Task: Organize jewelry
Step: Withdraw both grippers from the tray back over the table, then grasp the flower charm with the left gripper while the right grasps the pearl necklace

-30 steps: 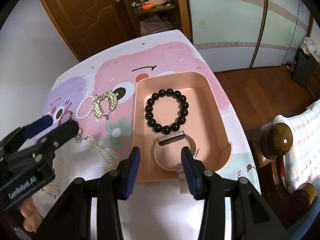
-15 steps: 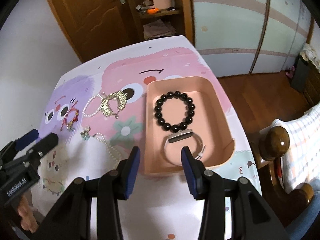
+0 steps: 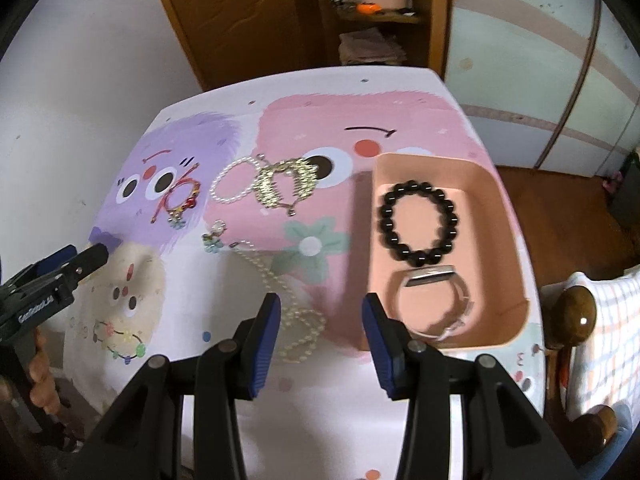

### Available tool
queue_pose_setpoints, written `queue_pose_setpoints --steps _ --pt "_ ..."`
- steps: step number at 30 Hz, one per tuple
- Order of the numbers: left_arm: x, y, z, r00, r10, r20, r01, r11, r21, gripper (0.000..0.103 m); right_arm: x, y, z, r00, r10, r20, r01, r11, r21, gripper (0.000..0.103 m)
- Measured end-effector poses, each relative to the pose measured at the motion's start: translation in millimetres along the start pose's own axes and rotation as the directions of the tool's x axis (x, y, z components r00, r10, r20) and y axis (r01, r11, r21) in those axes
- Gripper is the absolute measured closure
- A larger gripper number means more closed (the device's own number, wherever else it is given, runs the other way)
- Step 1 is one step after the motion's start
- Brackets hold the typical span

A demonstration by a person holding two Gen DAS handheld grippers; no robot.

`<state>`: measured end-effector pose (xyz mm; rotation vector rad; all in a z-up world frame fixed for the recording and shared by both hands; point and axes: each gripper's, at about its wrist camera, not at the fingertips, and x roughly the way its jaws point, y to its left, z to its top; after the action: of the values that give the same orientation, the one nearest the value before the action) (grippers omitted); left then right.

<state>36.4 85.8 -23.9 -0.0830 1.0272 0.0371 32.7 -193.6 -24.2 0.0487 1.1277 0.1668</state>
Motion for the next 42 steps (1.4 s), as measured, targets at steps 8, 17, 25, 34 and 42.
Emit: queue_pose_setpoints --steps 8,17,25,34,42 --pt "24 3 -4 0.999 -0.019 -0.049 0.02 1.0 0.011 0.026 23 20 8 0.997 0.043 -0.061 -0.046 0.998 -0.053 0.06" --pt "43 3 -6 0.996 -0.043 -0.082 0.045 0.999 0.02 0.026 64 50 16 0.984 0.076 -0.159 -0.103 0.98 -0.173 0.06" --pt "56 7 4 0.987 -0.094 -0.132 0.097 0.995 0.021 0.026 98 61 29 0.973 0.046 -0.227 -0.104 0.962 -0.252 0.06" --pt "73 -4 40 0.976 -0.126 -0.178 0.137 0.989 0.049 0.032 115 68 41 0.956 0.022 -0.292 -0.126 0.93 -0.345 0.06" --pt "102 -20 67 0.957 -0.125 -0.263 0.126 0.992 -0.012 0.041 118 61 48 0.963 -0.039 -0.268 -0.068 0.922 -0.38 0.098"
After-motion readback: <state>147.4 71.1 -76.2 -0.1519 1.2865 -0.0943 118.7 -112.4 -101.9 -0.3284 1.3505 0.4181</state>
